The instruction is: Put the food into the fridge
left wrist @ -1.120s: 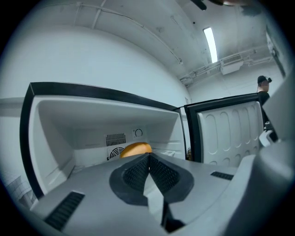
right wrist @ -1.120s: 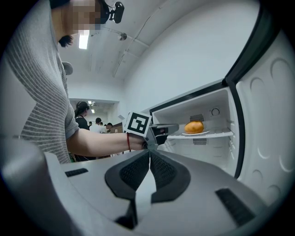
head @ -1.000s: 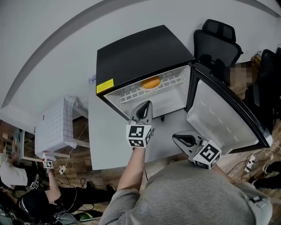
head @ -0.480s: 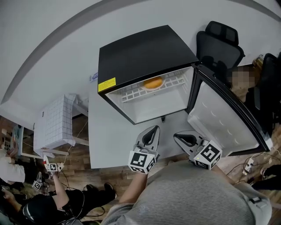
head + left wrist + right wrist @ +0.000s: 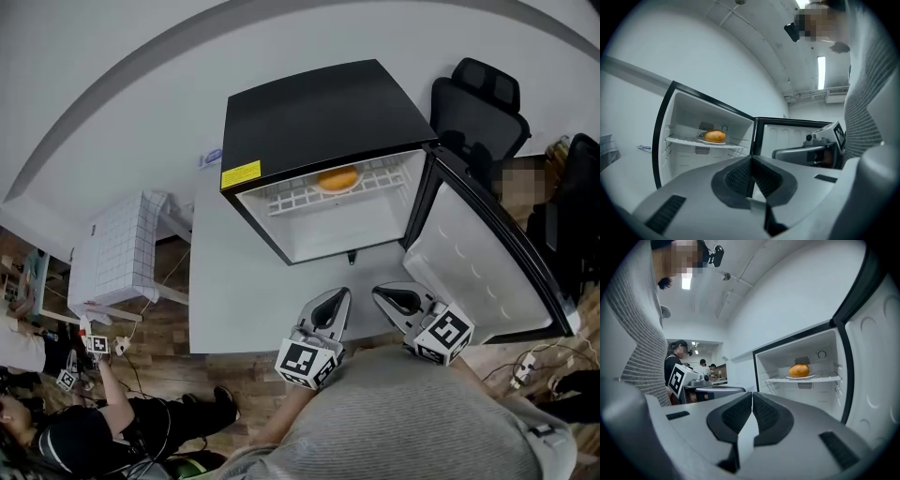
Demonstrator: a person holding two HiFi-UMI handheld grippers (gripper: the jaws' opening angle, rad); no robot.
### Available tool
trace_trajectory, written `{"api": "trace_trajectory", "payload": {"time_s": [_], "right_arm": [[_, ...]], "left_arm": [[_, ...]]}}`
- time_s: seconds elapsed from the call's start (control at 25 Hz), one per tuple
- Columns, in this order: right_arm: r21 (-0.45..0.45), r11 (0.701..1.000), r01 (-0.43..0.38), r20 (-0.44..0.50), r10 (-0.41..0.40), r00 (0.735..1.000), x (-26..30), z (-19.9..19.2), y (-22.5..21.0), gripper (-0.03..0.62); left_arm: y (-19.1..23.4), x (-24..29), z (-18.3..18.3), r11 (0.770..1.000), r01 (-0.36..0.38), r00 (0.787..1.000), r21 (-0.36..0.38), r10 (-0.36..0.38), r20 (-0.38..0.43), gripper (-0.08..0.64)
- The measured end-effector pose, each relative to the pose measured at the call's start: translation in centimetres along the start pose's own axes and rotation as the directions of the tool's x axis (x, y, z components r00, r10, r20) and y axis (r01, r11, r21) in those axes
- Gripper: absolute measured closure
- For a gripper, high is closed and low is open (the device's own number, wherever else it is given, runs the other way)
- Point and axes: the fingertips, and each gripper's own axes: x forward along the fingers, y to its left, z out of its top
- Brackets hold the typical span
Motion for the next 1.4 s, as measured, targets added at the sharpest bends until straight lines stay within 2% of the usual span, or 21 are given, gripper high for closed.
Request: {"api": "trace_trajectory", "payload": {"time_s": [0.24, 0.6, 0.96, 1.4], "right_arm": [[-0.003, 1.000, -0.008, 0.001, 0.008, 1.000, 0.27, 0.20, 0.29, 0.578], [-0.003, 1.000, -0.004, 0.005, 0.004, 1.000, 0.13, -0.07, 0.06, 0.578], [-0.007, 1.000, -0.005, -0.005, 0.005, 1.000, 0.12, -0.29, 0.16, 0.578], [-0.074, 0.997, -0.022, -0.055, 0.018, 0.998, 0.04, -0.49, 0.80, 0.580]], "left_arm": [[-1.20, 0.40, -0.05, 0.999, 0.034, 0.999, -0.011, -0.034, 0.010, 0.549], [-0.59, 0.45, -0.37, 1.000, -0.006, 1.000, -0.001, 0.006, 0.000, 0.548], [-0.79, 0.58, -0.64, 1.000, 0.003, 1.000, -0.015, -0.003, -0.004, 0.548], [-0.55, 0.57, -0.85, 1.000, -0.003, 1.000, -0.012, 0.003, -0.008, 0.548]]}}
